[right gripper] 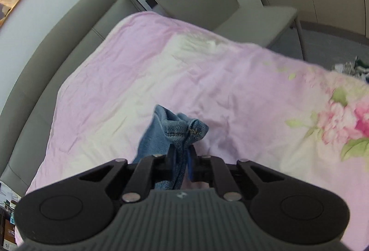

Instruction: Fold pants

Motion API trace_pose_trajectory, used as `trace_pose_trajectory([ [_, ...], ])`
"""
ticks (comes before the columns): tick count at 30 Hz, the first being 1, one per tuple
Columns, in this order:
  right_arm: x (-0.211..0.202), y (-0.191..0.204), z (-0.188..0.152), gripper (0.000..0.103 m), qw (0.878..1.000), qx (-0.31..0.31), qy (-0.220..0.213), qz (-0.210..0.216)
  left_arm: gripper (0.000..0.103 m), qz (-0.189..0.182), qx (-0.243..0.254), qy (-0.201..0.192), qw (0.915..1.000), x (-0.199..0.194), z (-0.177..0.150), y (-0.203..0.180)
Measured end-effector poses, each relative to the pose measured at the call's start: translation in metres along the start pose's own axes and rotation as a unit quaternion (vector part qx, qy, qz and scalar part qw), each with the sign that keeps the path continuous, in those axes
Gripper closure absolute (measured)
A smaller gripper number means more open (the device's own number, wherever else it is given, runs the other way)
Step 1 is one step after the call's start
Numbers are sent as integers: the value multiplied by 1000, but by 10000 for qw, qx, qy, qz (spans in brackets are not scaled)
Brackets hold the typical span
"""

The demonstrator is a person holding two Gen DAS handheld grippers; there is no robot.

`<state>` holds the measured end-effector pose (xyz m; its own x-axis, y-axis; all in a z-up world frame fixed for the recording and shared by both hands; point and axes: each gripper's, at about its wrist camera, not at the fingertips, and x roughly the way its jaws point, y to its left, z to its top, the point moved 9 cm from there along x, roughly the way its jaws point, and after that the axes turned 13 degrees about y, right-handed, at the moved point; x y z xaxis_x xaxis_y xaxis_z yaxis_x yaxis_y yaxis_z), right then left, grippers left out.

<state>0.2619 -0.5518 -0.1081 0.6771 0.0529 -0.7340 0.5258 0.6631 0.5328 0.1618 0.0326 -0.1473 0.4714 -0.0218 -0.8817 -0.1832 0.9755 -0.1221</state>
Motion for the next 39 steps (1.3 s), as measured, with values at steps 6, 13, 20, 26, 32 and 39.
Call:
trace_pose_trajectory([
  [6, -41, -97, -35, 99, 9955, 522, 315, -723, 89, -265, 216, 621, 9975, 5, -76, -17],
  [13, -24, -168, -79, 98, 9909, 784, 546, -947, 87, -643, 258, 1243, 9898, 41, -109, -2],
  [20, -37, -153, -74, 65, 9835, -80, 719, -1658, 88, -711, 280, 1241, 9893, 18, -109, 24],
  [26, -51, -96, -91, 62, 9797, -1106, 713, -1515, 73, -636, -35, 620, 9960, -8, -76, 58],
  [32, -28, 3, -136, 55, 9636, -2284, 991, -975, 54, -293, -307, 84, 9991, -20, -40, 105],
  [39, 15, 112, -212, 55, 9275, -3389, 1509, -462, 40, -227, -628, -256, 9974, -20, -4, 150],
])
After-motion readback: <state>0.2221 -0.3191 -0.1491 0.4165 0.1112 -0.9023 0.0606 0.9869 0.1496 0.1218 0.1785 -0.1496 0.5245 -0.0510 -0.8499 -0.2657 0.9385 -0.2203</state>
